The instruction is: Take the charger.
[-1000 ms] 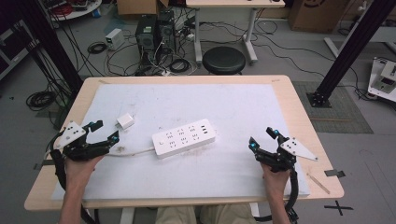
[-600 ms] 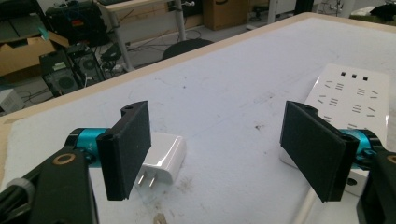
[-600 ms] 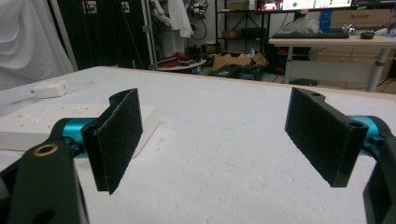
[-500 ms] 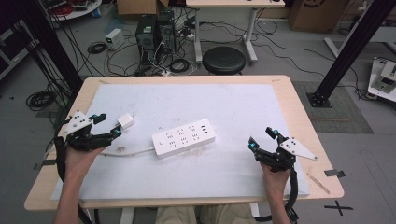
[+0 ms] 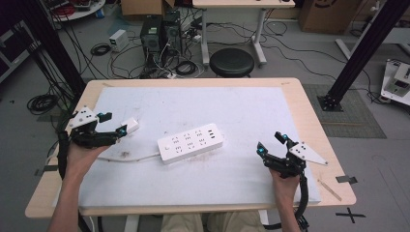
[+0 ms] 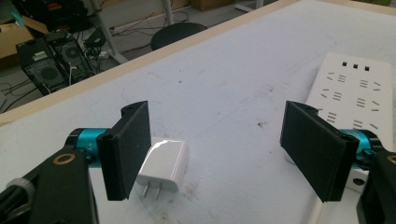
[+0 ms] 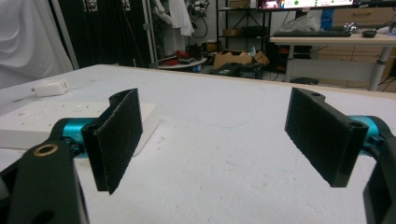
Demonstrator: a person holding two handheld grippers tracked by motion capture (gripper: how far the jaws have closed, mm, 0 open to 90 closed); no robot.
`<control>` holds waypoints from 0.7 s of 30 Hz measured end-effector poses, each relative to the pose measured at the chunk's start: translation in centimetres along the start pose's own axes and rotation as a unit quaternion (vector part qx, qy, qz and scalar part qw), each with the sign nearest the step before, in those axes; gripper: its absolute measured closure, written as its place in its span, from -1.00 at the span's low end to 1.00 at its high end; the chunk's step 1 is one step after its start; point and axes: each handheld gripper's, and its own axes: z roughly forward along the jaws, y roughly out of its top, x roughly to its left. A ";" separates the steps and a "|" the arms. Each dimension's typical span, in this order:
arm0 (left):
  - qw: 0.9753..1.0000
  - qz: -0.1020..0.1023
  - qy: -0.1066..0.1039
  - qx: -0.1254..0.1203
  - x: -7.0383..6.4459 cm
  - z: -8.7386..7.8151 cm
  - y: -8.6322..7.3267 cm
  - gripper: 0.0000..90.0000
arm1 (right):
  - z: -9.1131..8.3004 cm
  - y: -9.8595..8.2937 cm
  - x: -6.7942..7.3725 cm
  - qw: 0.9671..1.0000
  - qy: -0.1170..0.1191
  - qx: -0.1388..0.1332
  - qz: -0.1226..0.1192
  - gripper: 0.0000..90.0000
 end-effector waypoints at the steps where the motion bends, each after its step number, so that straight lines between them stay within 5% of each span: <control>1: 1.000 0.006 -0.001 0.011 0.3 0.3 0.2 -0.45 | 0.0 0.0 0.0 1.000 -0.001 0.000 -0.001 -0.57; 16: 0.999 0.034 0.002 0.042 1.7 2.6 2.2 -0.45 | 0.0 0.0 0.0 1.000 -0.002 0.002 0.001 -0.57; 21: 0.997 0.031 -0.018 0.067 2.5 3.8 2.3 -0.45 | 0.1 0.0 0.0 1.000 -0.002 0.005 0.001 -0.57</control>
